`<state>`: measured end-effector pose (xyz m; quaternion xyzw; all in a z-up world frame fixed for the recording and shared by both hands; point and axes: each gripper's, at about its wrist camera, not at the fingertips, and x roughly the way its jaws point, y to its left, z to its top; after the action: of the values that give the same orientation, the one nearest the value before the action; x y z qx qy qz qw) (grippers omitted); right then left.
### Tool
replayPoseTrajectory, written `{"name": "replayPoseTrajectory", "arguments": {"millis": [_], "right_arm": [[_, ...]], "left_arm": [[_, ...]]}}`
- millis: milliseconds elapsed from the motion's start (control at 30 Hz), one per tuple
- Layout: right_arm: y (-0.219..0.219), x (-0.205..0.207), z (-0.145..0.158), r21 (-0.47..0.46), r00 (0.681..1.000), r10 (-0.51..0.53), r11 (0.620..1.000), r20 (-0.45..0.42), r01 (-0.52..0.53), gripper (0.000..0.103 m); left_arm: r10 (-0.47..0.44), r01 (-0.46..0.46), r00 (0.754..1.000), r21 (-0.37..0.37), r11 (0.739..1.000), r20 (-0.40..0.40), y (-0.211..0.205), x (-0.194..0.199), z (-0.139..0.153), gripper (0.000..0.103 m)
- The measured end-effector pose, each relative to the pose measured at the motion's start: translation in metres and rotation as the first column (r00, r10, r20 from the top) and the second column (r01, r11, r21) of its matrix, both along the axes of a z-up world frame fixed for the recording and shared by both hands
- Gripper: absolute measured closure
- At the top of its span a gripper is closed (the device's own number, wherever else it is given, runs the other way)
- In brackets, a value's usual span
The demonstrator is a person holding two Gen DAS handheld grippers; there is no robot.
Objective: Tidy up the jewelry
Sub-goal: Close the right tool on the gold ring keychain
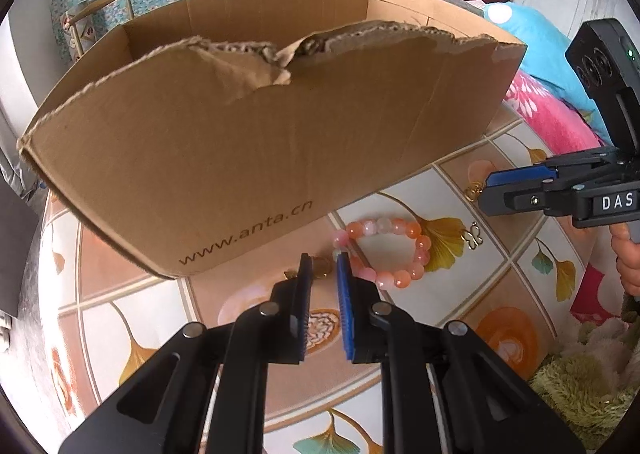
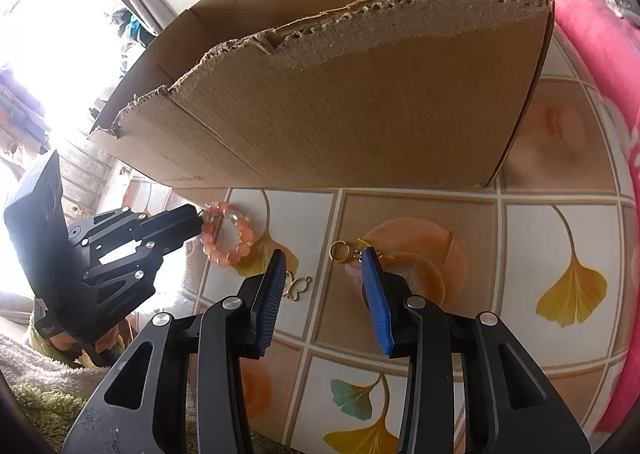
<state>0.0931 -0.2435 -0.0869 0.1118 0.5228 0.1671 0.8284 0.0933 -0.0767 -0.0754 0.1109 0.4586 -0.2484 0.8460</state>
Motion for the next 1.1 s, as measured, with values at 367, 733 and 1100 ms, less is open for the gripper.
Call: {"name": "replayPoseTrajectory", "arguments": {"millis": [367,733,1100], "right_arm": [[-0.01,-0.001,0.001,0.007,1.0,-0.005,1.0,0.004,0.005,0.066],[-0.016,-0.005,0.003,0.012,1.0,0.0,1.0,0.011,0.0,0.066],[-0.02,-0.007,0.006,0.013,1.0,-0.005,1.0,0.018,0.005,0.066]], "left_arm": [[-0.052,0.052,0.999,0.055,0.997,-0.003,-0.006,0.002,-0.002,0.091],[-0.023,0.024,1.0,0.032,0.999,-0.01,0.002,0.0,0.006,0.09],[-0.059,0.06,0.998,0.068,0.996,-0.009,-0.006,0.007,0.001,0.09]]}}
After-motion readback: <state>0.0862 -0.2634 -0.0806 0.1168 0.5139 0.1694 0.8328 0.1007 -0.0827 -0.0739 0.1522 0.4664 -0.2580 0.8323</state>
